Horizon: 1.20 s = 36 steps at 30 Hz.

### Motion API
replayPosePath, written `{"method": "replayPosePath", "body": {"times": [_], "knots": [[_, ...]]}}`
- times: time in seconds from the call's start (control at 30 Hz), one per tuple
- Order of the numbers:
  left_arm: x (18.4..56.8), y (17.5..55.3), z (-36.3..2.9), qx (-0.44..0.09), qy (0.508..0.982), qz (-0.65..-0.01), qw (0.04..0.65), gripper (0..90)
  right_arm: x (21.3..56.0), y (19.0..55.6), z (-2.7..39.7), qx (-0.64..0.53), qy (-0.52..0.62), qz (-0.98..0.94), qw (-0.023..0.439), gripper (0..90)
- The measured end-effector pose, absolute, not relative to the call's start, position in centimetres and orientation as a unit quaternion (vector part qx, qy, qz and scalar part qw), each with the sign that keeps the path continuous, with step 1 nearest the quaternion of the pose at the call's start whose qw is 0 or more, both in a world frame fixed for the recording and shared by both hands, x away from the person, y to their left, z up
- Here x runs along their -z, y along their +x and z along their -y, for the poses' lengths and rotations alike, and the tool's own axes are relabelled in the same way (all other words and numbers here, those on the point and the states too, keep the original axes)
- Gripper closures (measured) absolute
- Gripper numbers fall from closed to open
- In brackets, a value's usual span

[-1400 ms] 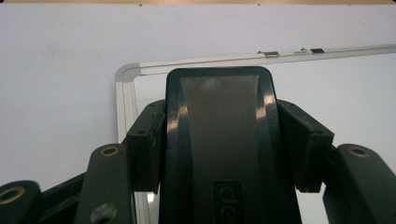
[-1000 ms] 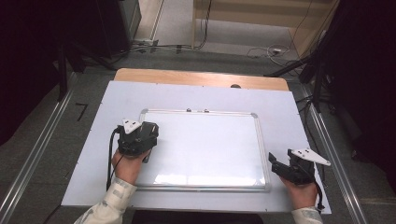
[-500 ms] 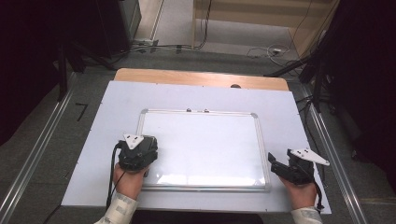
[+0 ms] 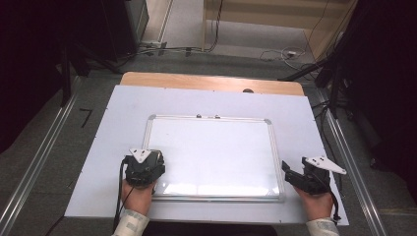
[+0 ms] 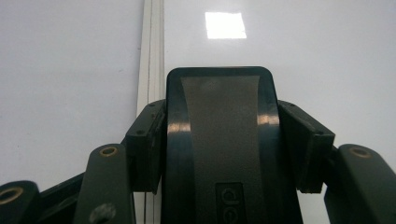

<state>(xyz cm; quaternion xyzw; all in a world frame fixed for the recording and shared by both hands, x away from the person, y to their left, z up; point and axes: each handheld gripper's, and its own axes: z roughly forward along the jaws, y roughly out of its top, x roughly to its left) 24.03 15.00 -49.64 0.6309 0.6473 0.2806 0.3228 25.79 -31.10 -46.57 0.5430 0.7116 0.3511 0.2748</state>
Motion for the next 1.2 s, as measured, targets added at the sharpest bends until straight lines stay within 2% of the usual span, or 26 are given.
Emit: {"method": "replayPosePath", "body": {"times": [0.8,0.97,1.2], "knots": [[49.9,24.3,-15.5,-0.271,0.624,-0.656,0.327,35.8,46.5,25.8,31.2,-0.352,0.543,-0.711,0.276,23.7],[49.4,24.2,-15.5,-0.273,0.628,-0.647,0.336,27.3,46.5,25.8,31.2,-0.353,0.542,-0.711,0.277,23.7],[48.5,23.8,-15.9,-0.276,0.627,-0.636,0.354,24.4,46.5,25.7,31.2,-0.354,0.541,-0.711,0.276,23.7]]}}
